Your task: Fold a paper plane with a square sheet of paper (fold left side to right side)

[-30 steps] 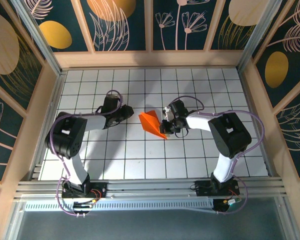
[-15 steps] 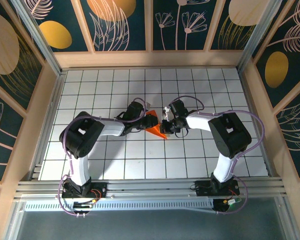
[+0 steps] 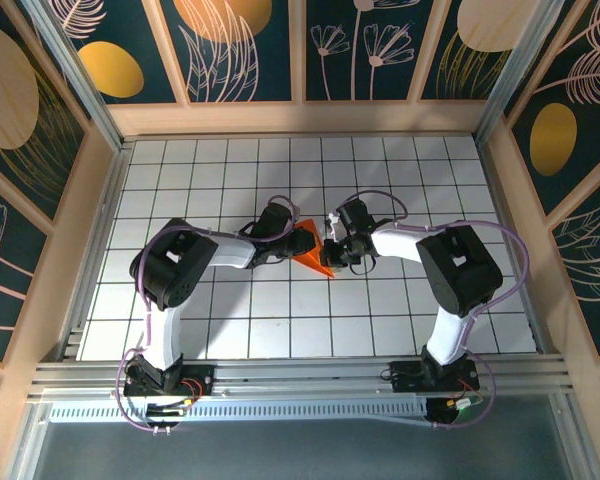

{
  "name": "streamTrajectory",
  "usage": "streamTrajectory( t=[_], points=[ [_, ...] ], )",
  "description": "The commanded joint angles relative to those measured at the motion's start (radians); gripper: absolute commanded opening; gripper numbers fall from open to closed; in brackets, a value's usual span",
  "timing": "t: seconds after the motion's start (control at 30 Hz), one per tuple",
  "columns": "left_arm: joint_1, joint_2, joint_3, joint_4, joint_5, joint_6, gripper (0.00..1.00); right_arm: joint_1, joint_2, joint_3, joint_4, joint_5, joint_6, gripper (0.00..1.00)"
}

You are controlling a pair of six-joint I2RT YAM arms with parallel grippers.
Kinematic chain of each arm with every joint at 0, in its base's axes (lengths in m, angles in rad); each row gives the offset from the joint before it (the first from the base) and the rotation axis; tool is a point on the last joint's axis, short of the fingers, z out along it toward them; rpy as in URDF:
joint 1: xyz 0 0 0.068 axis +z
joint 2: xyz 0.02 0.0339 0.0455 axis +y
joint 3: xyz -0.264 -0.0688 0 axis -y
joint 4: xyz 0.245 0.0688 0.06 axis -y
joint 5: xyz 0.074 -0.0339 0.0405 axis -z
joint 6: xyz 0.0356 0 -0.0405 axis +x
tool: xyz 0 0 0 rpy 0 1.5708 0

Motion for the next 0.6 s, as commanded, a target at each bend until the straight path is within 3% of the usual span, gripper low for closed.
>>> streamTrajectory(
  t=[0.0, 0.57],
  points=[
    [0.004, 0.029, 0.014, -0.064, -0.070, 0.014, 0.18, -0.007, 0.080, -0.044, -0.187, 0.208, -0.027, 0.00],
    [0.103, 0.026, -0.003, -0.087, -0.098, 0.040, 0.19, -0.004, 0.108, -0.028, -0.231, 0.246, -0.047, 0.00]
  ],
)
